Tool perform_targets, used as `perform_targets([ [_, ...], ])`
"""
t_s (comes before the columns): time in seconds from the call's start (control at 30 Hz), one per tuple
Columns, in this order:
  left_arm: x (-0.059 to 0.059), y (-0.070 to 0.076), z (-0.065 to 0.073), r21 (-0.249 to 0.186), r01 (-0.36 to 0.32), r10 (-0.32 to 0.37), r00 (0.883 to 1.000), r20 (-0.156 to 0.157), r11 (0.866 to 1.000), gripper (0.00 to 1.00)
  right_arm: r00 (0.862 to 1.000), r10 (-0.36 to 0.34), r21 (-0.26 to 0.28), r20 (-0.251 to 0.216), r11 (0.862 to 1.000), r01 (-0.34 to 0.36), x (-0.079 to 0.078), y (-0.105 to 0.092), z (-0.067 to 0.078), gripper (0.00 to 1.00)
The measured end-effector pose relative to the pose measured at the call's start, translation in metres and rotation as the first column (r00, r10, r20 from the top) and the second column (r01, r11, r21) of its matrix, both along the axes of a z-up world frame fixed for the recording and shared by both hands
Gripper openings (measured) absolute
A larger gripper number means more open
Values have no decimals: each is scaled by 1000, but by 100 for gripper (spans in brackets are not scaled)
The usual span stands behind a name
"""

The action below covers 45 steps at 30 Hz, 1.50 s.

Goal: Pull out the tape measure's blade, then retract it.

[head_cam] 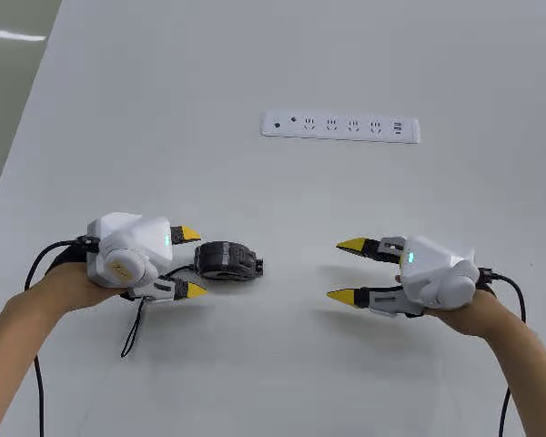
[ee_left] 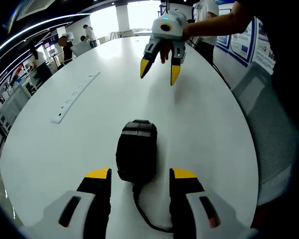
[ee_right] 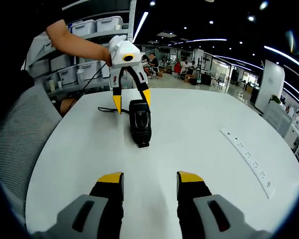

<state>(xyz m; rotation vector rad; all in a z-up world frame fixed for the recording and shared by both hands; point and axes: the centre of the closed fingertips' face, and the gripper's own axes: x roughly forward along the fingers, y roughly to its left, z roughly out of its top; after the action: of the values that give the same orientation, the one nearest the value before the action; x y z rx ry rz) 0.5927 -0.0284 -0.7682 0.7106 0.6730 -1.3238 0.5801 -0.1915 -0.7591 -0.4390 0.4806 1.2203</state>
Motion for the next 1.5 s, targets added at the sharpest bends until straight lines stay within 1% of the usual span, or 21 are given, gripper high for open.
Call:
perform_targets([
  [0.1,2,-2,-2,0,13,-13,1000,-2,1000,41,1000,13,8,-4,1000,-13,3,6,-3,42],
  [0.23,5,-5,-5,15,39,-39,999,2,999,40,999,37,8,-5,999,-37,7,15,-8,41],
  [0.33,6,-7,-7,18,56,-56,998,-2,998,39,999,50,10,-10,999,-50,9,22,-12,40],
  [0.47,6,-10,-11,25,89,-89,996,-7,996,37,997,74,13,-16,997,-73,11,32,-17,38],
  [0.57,7,-10,-13,34,108,-108,994,-5,994,35,996,90,14,-21,996,-90,12,40,-21,37],
  [0.77,8,-11,-14,45,144,-144,990,-8,989,30,993,113,25,-32,993,-112,13,54,-27,34],
  [0.83,9,-12,-14,45,149,-149,989,-9,988,30,991,125,26,-38,992,-124,12,59,-29,33],
  [1.03,7,-14,-18,45,170,-169,985,-23,984,29,987,149,32,-54,988,-148,12,75,-35,31],
  [1.13,7,-14,-20,50,174,-173,985,-22,983,29,986,156,38,-57,987,-154,13,83,-38,30],
  [1.4,6,-14,-20,51,174,-173,985,-27,983,29,982,174,31,-68,985,-172,13,95,-47,25],
  [1.5,6,-14,-20,59,152,-149,988,-46,987,28,981,179,29,-72,984,-177,14,98,-49,23],
])
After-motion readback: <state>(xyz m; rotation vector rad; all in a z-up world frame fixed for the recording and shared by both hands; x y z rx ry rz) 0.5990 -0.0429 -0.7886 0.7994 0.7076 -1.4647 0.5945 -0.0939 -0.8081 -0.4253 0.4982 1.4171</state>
